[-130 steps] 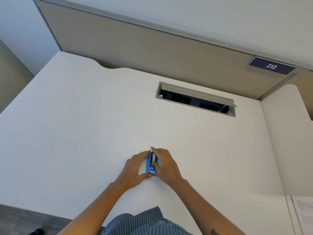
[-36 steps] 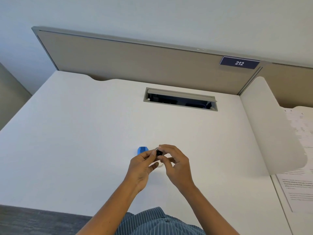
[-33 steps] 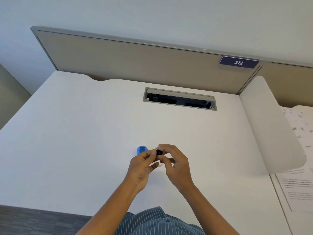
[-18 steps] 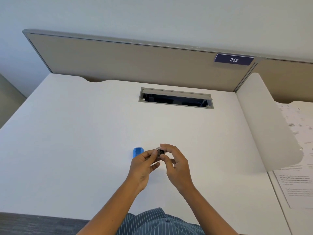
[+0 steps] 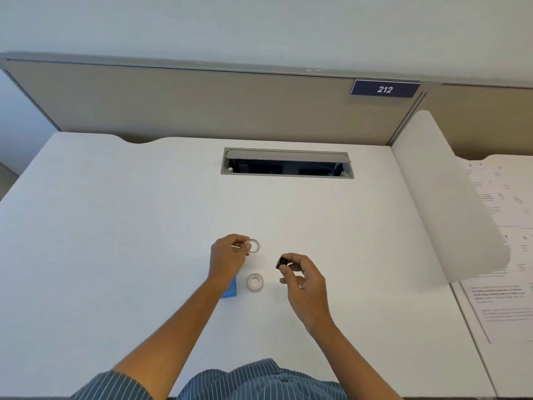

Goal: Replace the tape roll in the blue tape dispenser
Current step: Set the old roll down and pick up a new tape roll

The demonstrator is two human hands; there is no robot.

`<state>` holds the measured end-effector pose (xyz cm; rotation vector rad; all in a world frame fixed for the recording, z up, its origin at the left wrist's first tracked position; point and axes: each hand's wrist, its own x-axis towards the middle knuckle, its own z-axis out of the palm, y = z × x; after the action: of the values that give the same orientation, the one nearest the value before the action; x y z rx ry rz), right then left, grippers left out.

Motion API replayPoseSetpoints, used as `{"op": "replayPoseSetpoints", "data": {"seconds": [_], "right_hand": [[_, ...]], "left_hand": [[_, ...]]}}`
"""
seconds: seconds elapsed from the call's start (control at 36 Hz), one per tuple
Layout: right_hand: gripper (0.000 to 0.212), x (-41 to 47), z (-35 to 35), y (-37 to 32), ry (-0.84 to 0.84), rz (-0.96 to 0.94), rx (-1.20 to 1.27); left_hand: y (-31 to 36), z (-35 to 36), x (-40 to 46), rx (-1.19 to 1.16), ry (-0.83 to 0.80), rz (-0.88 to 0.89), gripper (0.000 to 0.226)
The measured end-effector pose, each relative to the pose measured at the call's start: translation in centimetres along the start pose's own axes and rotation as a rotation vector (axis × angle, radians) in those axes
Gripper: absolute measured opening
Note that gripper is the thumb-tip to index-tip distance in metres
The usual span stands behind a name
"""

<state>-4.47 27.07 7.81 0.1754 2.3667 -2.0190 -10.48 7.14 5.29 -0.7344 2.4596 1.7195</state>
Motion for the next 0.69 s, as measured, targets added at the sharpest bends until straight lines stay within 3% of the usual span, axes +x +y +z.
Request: {"op": "replayPoseSetpoints", "data": {"seconds": [0.17, 0.33, 0.69], "right_hand": [[0.036, 0.8, -0.1, 0.4, 0.003, 0.011, 0.012], [0.031, 1.4, -0.2, 1.5, 0.023, 0.022, 0.001], [0.029, 1.2, -0.2, 2.9, 0.031, 0.095, -0.002]], "left_hand": [[0.2, 1.6, 2.8, 0.148, -0.038, 0.033, 0.012], [0.0, 2.6, 4.3, 0.274, -0.073, 0.071, 0.010], [-0.4, 3.4, 5.3, 0.355, -0.093, 0.029, 0.012]]}}
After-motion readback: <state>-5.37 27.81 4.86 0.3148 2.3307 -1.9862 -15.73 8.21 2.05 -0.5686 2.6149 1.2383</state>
